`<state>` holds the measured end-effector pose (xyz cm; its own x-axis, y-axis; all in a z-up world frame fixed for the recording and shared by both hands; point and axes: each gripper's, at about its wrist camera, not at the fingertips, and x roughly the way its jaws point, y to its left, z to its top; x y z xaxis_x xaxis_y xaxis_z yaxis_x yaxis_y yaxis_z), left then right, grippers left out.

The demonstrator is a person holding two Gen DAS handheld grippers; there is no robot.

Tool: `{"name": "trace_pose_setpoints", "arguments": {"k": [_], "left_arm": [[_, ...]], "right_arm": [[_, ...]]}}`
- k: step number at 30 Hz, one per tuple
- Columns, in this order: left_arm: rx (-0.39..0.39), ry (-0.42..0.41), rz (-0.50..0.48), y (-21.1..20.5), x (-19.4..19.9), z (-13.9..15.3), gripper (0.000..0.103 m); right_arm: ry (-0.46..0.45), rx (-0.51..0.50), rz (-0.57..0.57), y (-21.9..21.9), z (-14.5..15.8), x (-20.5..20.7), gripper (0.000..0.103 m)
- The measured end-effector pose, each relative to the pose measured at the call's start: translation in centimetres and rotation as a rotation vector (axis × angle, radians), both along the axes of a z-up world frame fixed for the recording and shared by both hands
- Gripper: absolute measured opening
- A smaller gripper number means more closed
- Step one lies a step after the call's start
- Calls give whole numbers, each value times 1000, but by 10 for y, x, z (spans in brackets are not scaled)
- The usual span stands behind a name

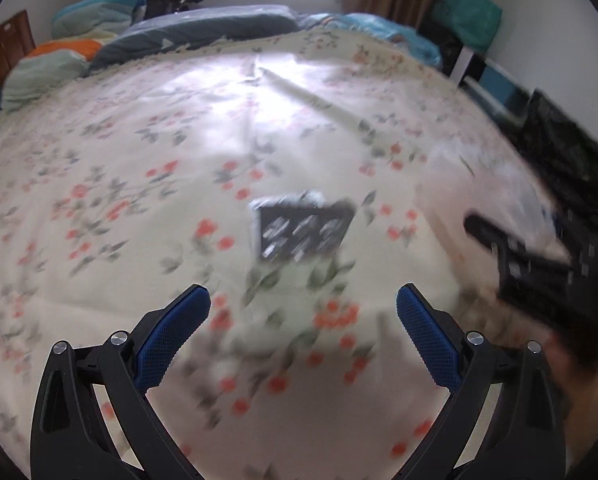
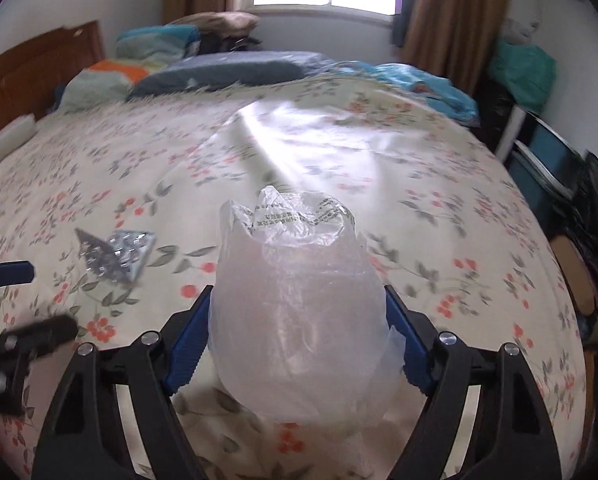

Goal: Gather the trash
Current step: 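Grasp the clear plastic bag with the right gripper while the left grasps the silver blister pack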

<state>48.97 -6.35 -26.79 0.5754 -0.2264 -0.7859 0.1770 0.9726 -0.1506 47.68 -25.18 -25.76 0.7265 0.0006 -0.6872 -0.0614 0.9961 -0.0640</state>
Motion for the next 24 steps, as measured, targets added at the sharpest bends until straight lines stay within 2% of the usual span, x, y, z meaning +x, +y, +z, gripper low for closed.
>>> {"name": "trace_pose_setpoints", "arguments": {"k": [4,9,24], "left_arm": [[3,-2,51,-6,20,-9,97],[-3,13,99,-5,38,-21,97],[21,30,115,-3,51,-30,97]], "right_arm": [[-25,37,-37,-14,-5,-7,80],[-33,17,-36,-11,-12,-7,81],[-32,19,-35,-12,-15,-8,81]]}}
